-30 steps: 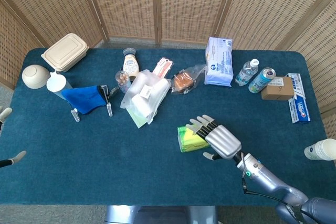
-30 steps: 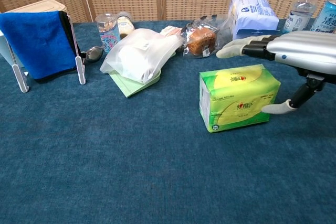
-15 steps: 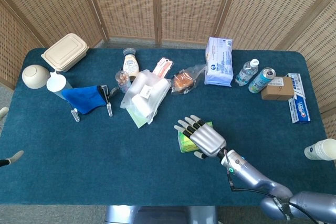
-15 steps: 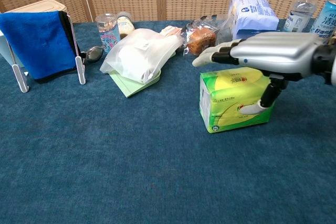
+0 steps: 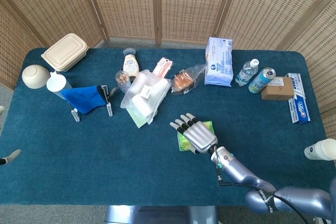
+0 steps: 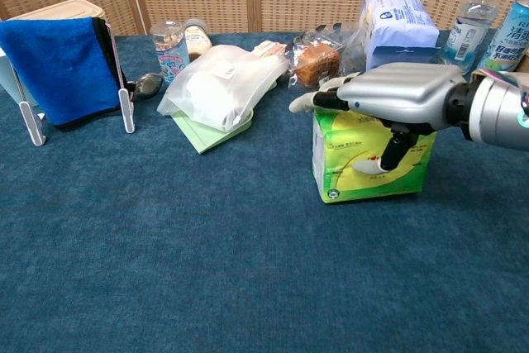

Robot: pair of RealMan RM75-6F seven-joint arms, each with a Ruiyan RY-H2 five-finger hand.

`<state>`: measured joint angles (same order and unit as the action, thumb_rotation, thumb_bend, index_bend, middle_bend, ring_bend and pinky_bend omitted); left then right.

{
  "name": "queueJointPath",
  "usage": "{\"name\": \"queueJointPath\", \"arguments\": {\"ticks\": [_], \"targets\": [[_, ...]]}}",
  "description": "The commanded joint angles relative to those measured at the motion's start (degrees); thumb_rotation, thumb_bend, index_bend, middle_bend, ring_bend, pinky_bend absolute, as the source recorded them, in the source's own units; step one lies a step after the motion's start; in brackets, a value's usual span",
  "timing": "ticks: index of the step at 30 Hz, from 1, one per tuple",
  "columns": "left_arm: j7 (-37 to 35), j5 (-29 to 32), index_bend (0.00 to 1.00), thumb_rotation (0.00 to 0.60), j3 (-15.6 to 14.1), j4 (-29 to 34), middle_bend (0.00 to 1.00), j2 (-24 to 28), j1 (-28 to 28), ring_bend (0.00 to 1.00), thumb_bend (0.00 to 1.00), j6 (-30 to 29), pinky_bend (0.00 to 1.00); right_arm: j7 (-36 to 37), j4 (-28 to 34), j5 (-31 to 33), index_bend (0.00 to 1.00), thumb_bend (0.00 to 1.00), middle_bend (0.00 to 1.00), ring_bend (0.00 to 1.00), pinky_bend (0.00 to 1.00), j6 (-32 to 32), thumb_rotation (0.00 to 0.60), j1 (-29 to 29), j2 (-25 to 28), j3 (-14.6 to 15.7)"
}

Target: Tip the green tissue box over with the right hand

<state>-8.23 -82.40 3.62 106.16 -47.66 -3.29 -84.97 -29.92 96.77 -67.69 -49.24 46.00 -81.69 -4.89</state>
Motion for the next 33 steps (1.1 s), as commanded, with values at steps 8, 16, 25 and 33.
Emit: {"name": "queueJointPath", "arguments": {"ticks": [8, 16, 25, 33], "targets": [[0.33, -0.21, 0.04, 0.600, -0.09, 0.18, 0.00, -0.06, 0.11, 0.00, 0.02, -0.19, 0.00, 8.44, -2.75, -11.78, 0.19, 0.54, 0.39, 0.32, 0.27, -5.87, 0.600, -2.75, -1.26, 2.35], [0.86, -0.18, 0.04, 0.600, -0.13, 0.35, 0.00, -0.22, 0.01, 0.00, 0.02, 0.03, 0.00, 22.32, -6.40, -20.94, 0.26, 0.56, 0.43, 0.37, 0.35, -15.04, 0.600, -5.17, -4.39, 1.57], [0.91, -0.09, 0.04, 0.600, -0.14, 0.45, 0.00, -0.23, 0.00, 0.00, 0.02, 0.11, 0.00, 35.34, -10.88, -22.18, 0.26, 0.57, 0.44, 0.37, 0.35, -21.32, 0.600, -7.57, -9.34, -0.09], [1.08, -0.09, 0.04, 0.600, -0.17, 0.46, 0.00, -0.27, -0.04, 0.00, 0.02, 0.23, 0.00, 42.82, -13.75, -18.47, 0.25, 0.57, 0.43, 0.36, 0.35, -20.63, 0.600, -9.75, -12.47, -0.08]]}}
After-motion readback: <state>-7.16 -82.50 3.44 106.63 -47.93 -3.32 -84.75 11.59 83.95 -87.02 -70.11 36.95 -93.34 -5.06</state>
